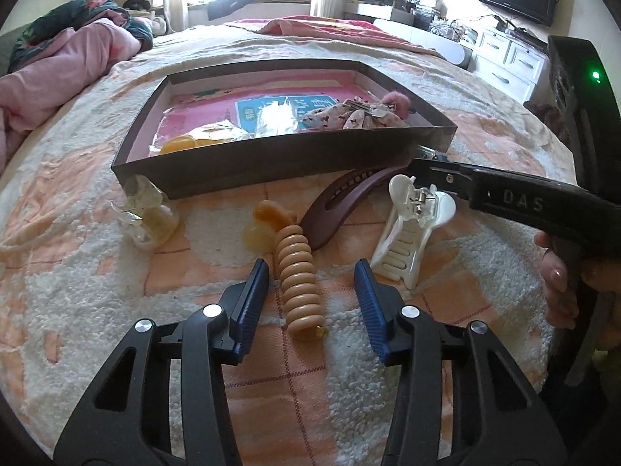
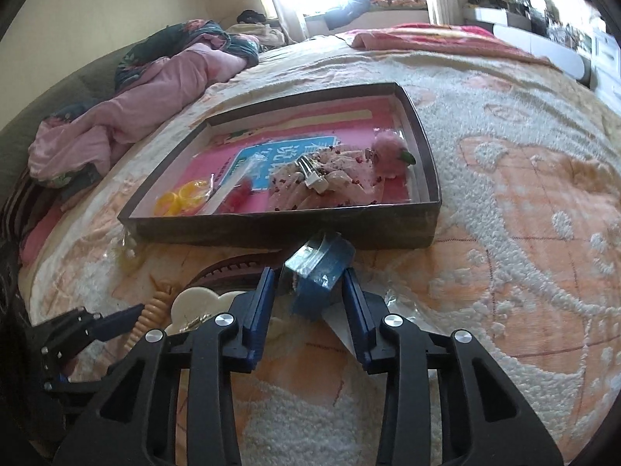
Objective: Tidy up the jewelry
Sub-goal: 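Grasp the small blue box with the right tool while the left grasps the orange coiled hair tie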
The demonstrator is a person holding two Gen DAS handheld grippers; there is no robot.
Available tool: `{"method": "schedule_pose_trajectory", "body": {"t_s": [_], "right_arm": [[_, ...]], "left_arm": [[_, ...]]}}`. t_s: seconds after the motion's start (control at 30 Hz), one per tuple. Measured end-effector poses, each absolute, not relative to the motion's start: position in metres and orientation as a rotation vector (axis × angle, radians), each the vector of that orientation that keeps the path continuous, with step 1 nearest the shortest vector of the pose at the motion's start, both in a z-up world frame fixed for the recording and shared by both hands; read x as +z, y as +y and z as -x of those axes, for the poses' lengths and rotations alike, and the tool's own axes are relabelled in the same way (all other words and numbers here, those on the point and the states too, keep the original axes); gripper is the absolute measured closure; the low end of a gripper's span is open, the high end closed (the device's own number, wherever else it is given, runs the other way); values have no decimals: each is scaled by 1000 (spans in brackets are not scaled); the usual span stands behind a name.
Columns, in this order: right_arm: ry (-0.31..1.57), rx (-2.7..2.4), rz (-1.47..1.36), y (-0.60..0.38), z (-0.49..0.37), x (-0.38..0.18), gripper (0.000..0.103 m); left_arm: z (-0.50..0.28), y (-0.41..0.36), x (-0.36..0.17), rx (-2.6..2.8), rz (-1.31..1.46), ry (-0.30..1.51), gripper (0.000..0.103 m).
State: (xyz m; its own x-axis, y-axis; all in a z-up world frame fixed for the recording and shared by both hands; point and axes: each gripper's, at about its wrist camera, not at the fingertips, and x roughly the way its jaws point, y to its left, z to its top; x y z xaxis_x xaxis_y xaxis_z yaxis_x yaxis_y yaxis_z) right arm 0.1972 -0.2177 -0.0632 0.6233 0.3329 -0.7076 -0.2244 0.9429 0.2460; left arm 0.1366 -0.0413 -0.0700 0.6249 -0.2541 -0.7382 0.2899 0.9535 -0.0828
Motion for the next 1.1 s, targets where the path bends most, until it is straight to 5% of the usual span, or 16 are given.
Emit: {"method": "schedule_pose_trajectory", "body": {"t_s": [0.13,0.33,1.1], "right_arm": [[830,321,-139,-216,-198,-64,71],[829,331,-167,-222,-194,-62,72],[768,395,-196,-237,-165,-36,73]], "left_arm": [[-138,-41,-71,-314,-34,844,69],[-139,-39,-70,-306,-30,845,90],[-135,-16,-40,-270,38,756,92]]}}
